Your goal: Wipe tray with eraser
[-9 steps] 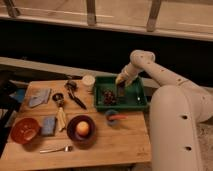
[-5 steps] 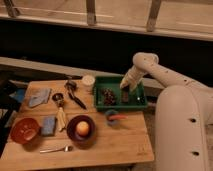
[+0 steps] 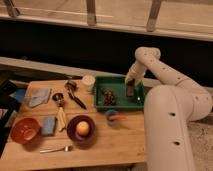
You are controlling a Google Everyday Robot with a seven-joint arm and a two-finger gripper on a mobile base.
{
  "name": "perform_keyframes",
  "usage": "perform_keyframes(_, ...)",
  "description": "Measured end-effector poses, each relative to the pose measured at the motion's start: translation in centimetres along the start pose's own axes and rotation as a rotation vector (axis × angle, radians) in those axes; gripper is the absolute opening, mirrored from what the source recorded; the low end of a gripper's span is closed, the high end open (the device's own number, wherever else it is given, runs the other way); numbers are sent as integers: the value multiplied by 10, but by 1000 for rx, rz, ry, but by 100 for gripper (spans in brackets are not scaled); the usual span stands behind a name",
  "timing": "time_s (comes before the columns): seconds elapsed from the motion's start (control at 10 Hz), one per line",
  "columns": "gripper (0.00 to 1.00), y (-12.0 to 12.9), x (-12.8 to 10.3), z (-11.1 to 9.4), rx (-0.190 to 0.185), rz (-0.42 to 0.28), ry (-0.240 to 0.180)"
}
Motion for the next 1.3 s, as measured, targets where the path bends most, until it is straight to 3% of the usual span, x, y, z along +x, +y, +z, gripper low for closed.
perform_keyframes(0.3, 0, 16, 1, 3, -40, -26, -13)
perform_keyframes(0.7, 0, 34, 54, 2, -115, -71, 25)
perform_keyframes(1.0, 0, 22, 72, -3, -67, -46, 22)
perform_keyframes(1.1, 0, 14, 69, -6, -49, -24, -3)
perform_keyframes(1.3, 0, -5, 47, -18, -15, 24, -101)
